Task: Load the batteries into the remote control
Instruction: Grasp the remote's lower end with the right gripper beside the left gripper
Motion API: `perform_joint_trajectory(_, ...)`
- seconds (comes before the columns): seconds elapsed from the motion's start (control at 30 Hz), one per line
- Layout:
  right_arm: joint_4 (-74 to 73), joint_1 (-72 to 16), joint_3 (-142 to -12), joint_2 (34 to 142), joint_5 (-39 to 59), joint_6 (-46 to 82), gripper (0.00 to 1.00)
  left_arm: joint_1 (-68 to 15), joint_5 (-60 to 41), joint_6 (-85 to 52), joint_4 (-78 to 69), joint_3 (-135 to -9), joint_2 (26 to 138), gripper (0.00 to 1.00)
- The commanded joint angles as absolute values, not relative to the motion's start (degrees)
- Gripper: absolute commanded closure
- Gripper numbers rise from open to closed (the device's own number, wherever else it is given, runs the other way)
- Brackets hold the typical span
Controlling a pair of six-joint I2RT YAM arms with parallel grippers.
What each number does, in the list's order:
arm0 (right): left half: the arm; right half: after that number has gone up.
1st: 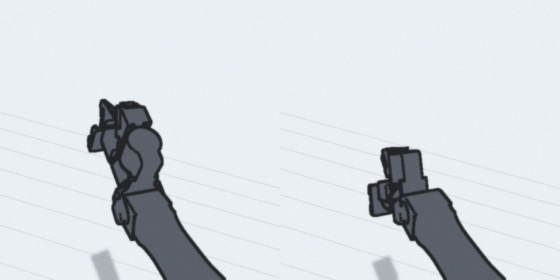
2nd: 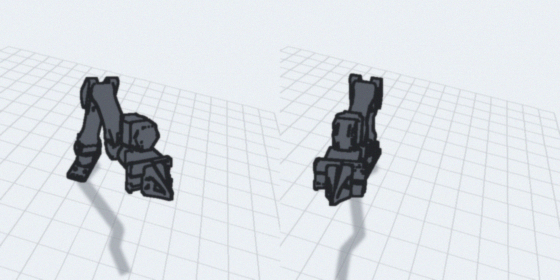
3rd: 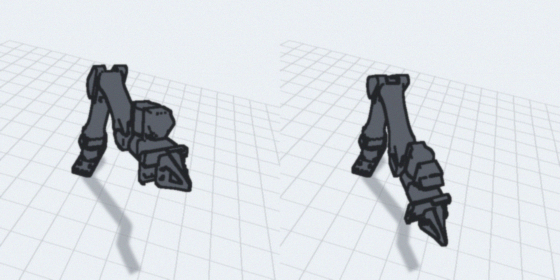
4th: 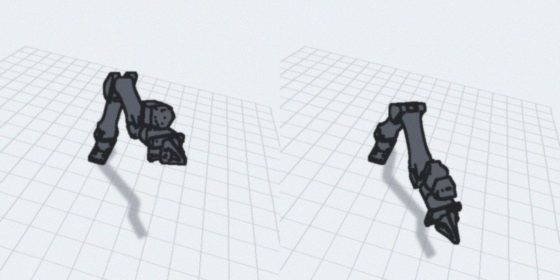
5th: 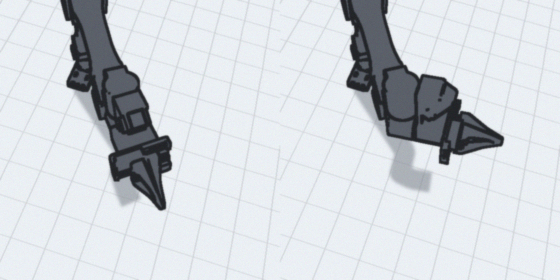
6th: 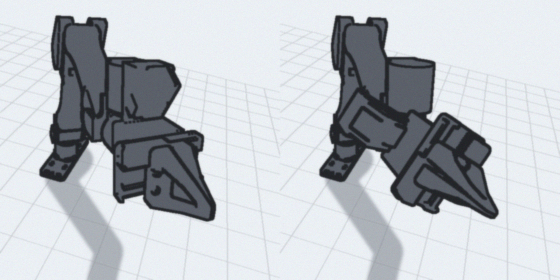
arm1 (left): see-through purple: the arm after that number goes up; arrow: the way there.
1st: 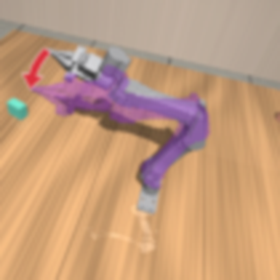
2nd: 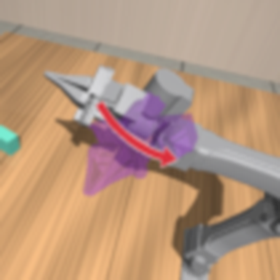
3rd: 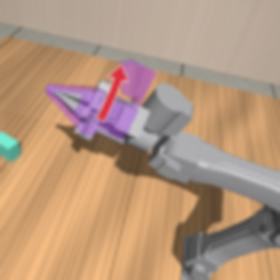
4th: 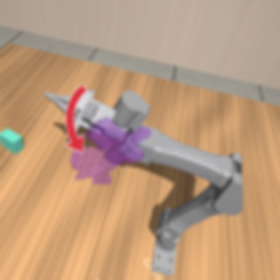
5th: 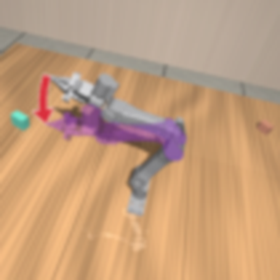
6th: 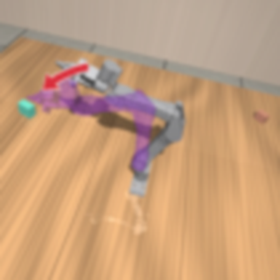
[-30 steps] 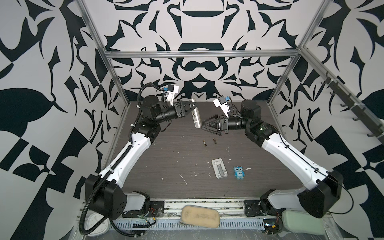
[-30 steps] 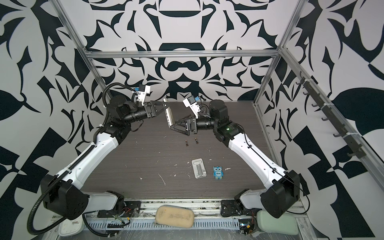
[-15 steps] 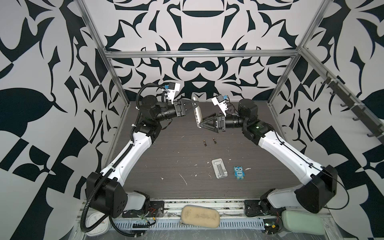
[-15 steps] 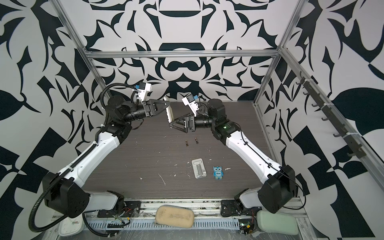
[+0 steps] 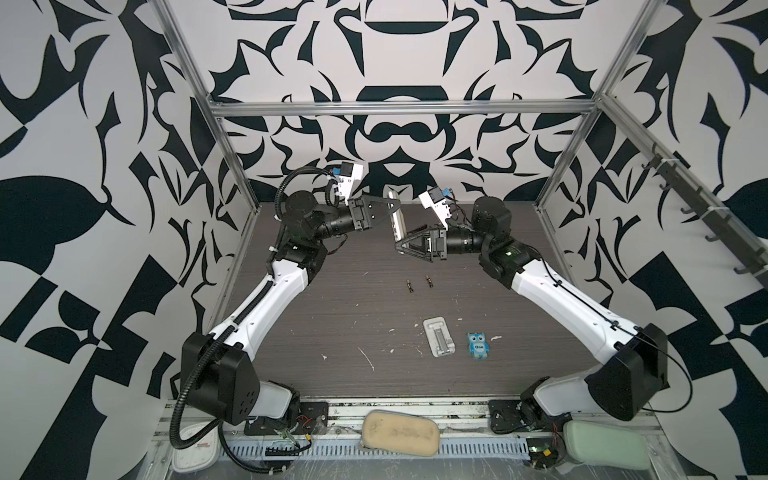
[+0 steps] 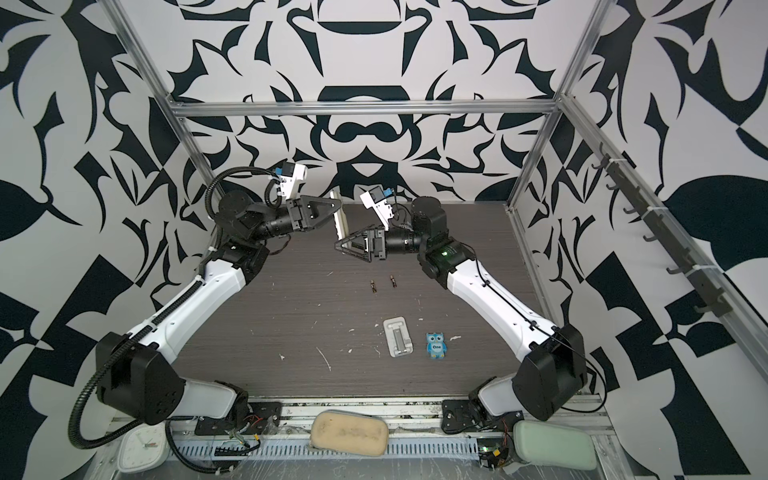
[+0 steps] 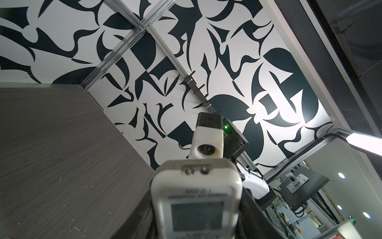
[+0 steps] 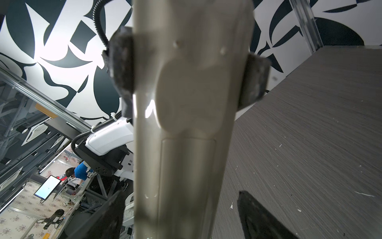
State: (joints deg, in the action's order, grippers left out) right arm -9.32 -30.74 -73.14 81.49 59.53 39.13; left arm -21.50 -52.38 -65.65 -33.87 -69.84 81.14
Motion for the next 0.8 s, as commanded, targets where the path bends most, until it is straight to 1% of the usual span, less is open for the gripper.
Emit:
perform_joint_trajectory(0.0,-14.20,-30.94,-75.30,81.17,60.58,40.55,0.16,-21.47,-53.57,-67.57,-38.23,-71.06,81.12,0.55)
perform_joint_trajectory(0.07,-14.95,-31.06,-75.32,81.24,60.69,41.11,0.18,-21.51,-53.54,-67.59,-38.15,-71.02,81.04,0.55)
perform_joint_trajectory(0.33,-17.02,-31.06,-74.84,81.40,60.91,42.75,0.35,-22.10,-53.53,-67.76,-38.13,-71.37,81.61,0.55)
perform_joint_trajectory(0.43,-17.58,-31.03,-74.71,81.41,61.06,43.16,0.34,-22.23,-53.26,-67.85,-38.29,-71.52,81.81,0.55)
perform_joint_trajectory(0.6,-17.97,-31.03,-74.53,81.40,61.17,43.38,0.28,-22.56,-53.27,-67.85,-38.24,-72.29,82.20,0.55)
perform_joint_trajectory(0.77,-18.76,-31.07,-74.36,81.62,61.52,43.86,0.29,-22.65,-53.10,-67.94,-38.48,-72.67,82.58,0.55)
